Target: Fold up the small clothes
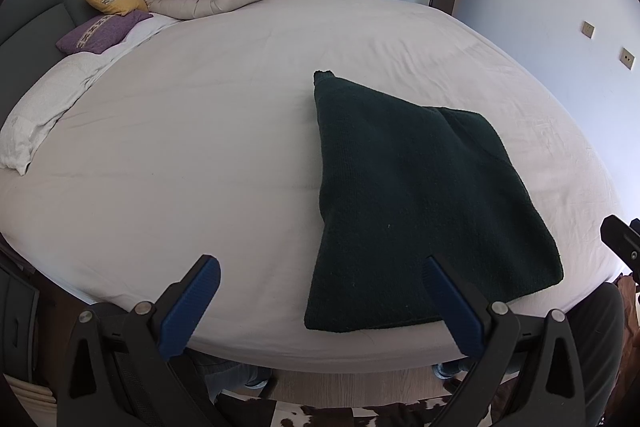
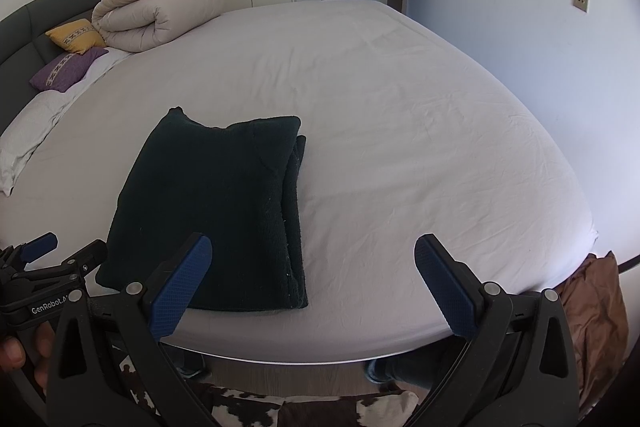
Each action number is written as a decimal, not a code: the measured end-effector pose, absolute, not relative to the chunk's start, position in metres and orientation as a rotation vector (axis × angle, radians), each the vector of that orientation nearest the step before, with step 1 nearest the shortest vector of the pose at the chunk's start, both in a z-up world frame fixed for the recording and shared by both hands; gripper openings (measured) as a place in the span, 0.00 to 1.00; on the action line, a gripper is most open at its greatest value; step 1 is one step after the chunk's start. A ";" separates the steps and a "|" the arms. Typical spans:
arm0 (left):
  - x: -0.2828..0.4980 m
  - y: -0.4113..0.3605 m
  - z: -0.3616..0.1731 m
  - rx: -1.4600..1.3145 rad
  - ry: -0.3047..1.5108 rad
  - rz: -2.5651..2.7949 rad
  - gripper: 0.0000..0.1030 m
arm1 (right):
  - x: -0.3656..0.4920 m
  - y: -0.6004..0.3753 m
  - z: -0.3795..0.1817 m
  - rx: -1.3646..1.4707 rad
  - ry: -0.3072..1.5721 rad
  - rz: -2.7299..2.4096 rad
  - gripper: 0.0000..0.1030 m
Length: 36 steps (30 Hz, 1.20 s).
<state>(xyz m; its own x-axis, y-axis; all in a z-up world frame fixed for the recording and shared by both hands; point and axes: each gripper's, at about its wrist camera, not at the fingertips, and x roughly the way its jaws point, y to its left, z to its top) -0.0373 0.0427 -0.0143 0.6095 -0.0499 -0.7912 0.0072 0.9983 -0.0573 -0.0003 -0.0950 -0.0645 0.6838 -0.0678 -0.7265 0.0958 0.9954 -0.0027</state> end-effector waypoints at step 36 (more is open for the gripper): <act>-0.039 0.044 -0.019 -0.050 0.922 -0.028 1.00 | 0.007 -0.088 -0.070 0.041 0.820 -0.094 1.00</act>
